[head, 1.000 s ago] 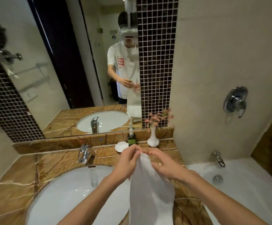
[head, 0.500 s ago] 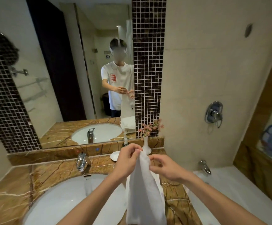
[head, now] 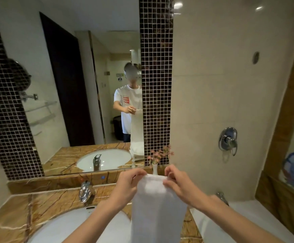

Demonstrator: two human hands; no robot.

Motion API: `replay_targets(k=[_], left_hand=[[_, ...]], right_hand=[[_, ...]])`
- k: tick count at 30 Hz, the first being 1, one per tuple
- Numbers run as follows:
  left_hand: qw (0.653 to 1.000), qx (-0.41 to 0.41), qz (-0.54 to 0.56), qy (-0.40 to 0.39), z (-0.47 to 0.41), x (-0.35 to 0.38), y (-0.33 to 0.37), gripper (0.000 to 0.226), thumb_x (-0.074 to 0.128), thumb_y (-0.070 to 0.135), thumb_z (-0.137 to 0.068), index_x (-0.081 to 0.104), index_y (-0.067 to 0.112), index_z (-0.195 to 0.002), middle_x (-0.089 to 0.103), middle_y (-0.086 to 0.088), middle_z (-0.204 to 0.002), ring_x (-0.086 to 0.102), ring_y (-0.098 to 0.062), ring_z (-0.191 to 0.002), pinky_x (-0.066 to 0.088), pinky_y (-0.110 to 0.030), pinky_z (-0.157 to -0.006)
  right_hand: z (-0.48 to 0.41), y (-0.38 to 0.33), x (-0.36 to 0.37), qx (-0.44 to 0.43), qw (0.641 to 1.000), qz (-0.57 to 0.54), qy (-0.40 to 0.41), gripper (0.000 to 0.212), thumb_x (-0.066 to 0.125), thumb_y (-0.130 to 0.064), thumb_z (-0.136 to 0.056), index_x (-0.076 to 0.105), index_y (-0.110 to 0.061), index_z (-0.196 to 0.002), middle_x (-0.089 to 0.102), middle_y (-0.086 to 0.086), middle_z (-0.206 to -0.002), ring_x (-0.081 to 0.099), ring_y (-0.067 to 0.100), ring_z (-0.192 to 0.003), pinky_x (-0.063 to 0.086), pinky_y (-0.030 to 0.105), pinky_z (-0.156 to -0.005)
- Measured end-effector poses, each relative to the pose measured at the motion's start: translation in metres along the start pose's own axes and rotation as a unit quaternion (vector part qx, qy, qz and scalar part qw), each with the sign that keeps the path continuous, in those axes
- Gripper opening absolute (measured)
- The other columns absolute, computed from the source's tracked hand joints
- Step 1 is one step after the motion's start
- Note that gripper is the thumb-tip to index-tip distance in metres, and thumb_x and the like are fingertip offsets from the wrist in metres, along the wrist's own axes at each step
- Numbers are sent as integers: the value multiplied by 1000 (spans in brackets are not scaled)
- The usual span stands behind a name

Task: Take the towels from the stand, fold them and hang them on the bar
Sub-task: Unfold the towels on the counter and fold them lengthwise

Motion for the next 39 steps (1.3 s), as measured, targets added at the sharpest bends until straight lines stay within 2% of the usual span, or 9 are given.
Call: replay_targets(k=[3, 7, 13, 17, 20, 23, 27, 32, 39], left_hand=[[1000, 11, -27, -9, -3, -5, 2, 35, 68, -3, -81, 69, 30, -90, 68, 19, -90, 61, 9, -90, 45, -7, -79], [999, 8, -37, 2, -5, -9, 7, 33, 69, -1, -80, 65, 30, -89, 67, 18, -88, 61, 7, -88, 46, -8, -76], [999, -11, -35, 23, -6, -8, 10, 32, 70, 1, -81, 63, 32, -87, 67, 15, -86, 61, 4, -83, 49, -12, -74], [998, -15, -23, 51, -11, -13, 14, 26, 70, 3, -81, 66, 27, -89, 67, 15, -84, 61, 6, -82, 48, -9, -72], [997, -15, -14, 71, -14, -19, 14, 21, 70, 3, -81, 69, 22, -89, 68, 13, -82, 62, 5, -80, 49, -11, -70], [997, -28, -16, 74, -15, -21, 12, 19, 66, 1, -84, 69, 19, -87, 69, 10, -81, 61, 3, -78, 51, -15, -70], [996, -50, -25, 64, -17, -20, 7, 18, 63, 3, -88, 66, 21, -86, 67, 8, -81, 59, 3, -78, 49, -12, -68], [995, -67, -37, 68, -21, -20, 4, 18, 58, 9, -92, 61, 25, -84, 64, 9, -80, 59, 1, -76, 47, -11, -66], [995, -87, -22, 54, -24, -23, 0, 14, 56, 10, -93, 61, 20, -85, 65, 3, -79, 60, -8, -74, 53, -28, -67]], right_hand=[[1, -4, -6, -10, 999, 5, -35, 22, 66, -29, -85, 47, -40, -85, 52, -18, -66, 45, 2, -62, 38, 16, -60], [0, -6, -14, 5, 998, 2, -60, 25, 75, -22, -78, 55, -32, -91, 57, -22, -86, 53, -14, -82, 39, 8, -71], [-6, 1, -23, 41, 999, 29, -5, 22, 81, -23, -74, 59, -21, -78, 60, -7, -77, 50, 3, -71, 38, 12, -63], [-6, -1, -32, 34, 998, 26, 43, 31, 82, -22, -73, 54, -35, -69, 58, -16, -68, 51, -5, -64, 39, 10, -62], [-5, -1, -37, 41, 997, -10, 69, 32, 82, -11, -72, 58, -32, -67, 60, -14, -66, 56, -11, -65, 41, 6, -63], [-8, 0, -39, 55, 997, 4, 45, 25, 79, -6, -75, 64, -26, -71, 61, -15, -72, 56, -9, -66, 40, 5, -64], [-11, 7, -40, 71, 997, 16, 10, 10, 74, -7, -80, 73, -17, -82, 66, -8, -83, 59, 1, -79, 42, 8, -70], [-15, 6, -47, 71, 996, 29, 46, 10, 76, -14, -80, 76, -10, -89, 67, -11, -77, 61, -3, -71, 47, 9, -66], [-16, 4, -49, 46, 995, 39, 83, 1, 74, -17, -82, 74, -17, -82, 60, -19, -67, 58, -12, -65, 42, 8, -58]])
Point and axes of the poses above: each hand's wrist, its own z-axis away from the middle knuckle, its own x-axis out of the palm, y = z × x, the point moved 4 cm from there along -z, towards the middle knuckle
